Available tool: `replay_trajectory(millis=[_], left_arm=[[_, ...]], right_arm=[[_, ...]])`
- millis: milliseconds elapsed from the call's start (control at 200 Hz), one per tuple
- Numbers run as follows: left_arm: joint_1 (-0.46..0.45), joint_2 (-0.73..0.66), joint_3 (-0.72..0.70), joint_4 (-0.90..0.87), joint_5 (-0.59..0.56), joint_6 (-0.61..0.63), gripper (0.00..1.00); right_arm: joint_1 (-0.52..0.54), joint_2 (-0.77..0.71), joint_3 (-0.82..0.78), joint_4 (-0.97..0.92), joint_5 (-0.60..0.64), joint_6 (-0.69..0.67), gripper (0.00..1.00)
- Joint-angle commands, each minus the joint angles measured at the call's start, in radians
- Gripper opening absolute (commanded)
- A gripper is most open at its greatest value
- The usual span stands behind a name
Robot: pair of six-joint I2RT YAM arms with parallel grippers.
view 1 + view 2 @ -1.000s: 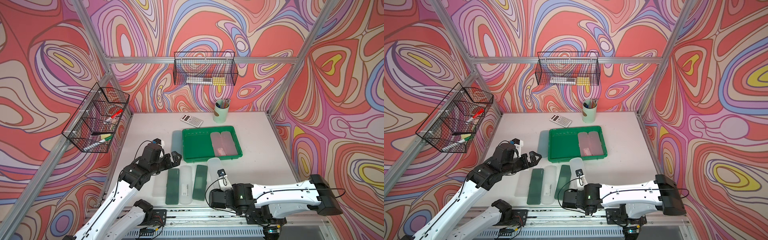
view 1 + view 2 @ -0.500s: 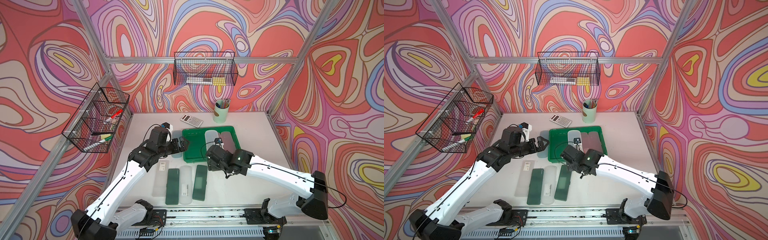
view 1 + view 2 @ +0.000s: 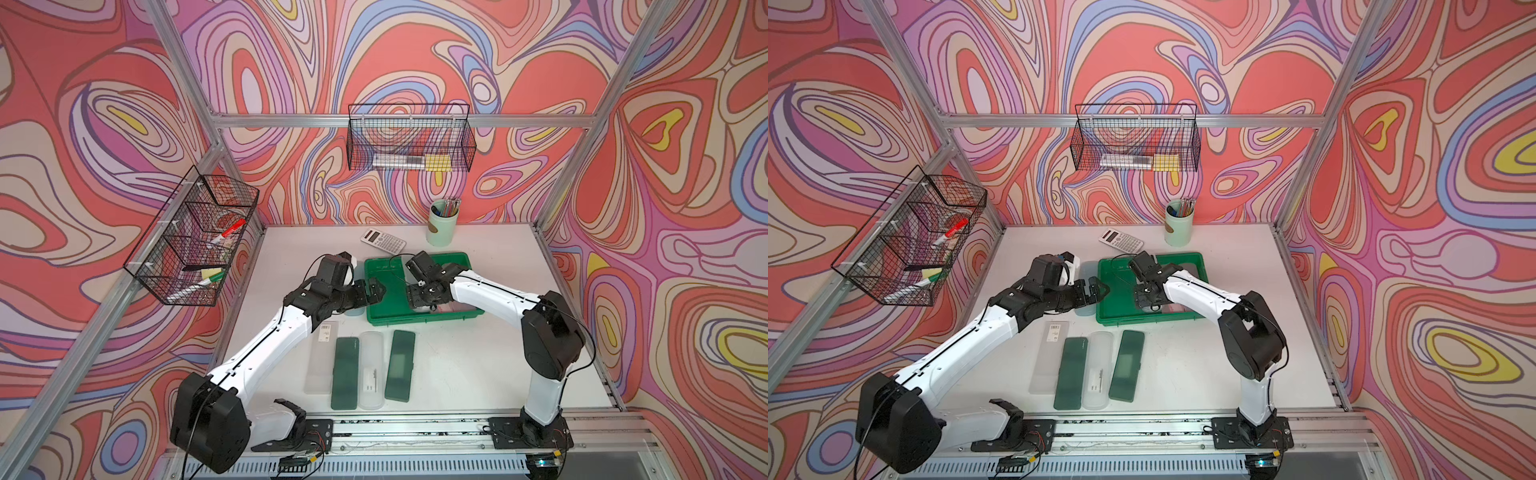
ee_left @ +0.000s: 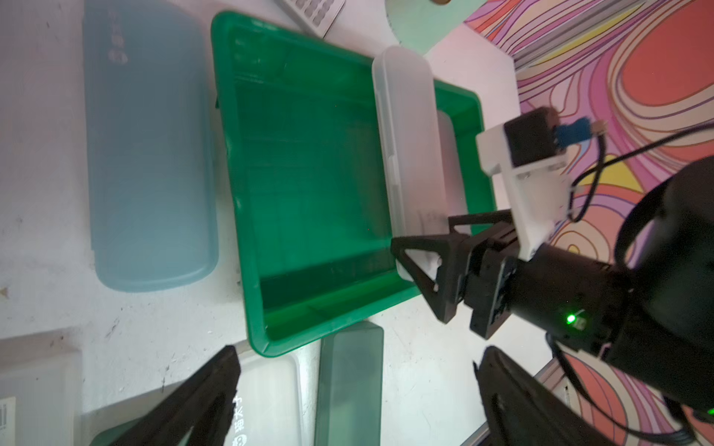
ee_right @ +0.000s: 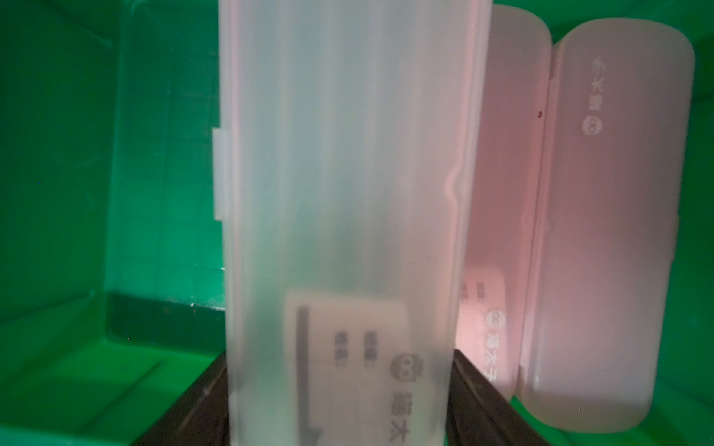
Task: Put the pencil case into the storage box
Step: Place the pencil case at the storage box.
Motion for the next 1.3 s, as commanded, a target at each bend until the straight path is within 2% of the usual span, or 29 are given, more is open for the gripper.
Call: replay_trajectory(millis=[0,210,386,646,1047,1137,1292], left_arm=[[0.003,-0.033,-0.058,0.013,-0.015,0.027,0.99],[0.003,-0.1,-0.13,0.031,-0.055,0.039,0.99],[0.003,-0.133,-0.132,0.01,-0.086,0.054,0.99],[0.003,-0.135,-0.132,0.0,-0.114,0.04,0.99],[0.003,-0.129,-0.132,0.013,-0.109,0.023,0.99],[0.003,-0.131,-0.124,0.009,-0.108,0.026,0.99],[0.003,-0.133,-0.118,0.008,-0.109,0.028,0.99]], right_arm=[[-0.007,0.028,0.054,0.057,-0.021,-0.028,0.6],[-0.007,0.077,0.026,0.085,-0.041,0.034,0.62],[-0.007,0.091,0.0,0.105,-0.029,0.079,0.64],[-0.006,0.092,-0.024,0.103,0.01,0.086,0.66],[0.014,0.015,-0.048,0.067,0.038,0.071,0.66],[0.016,0.012,-0.053,0.065,0.037,0.066,0.68],[0.018,0.012,-0.055,0.064,0.039,0.068,0.78]])
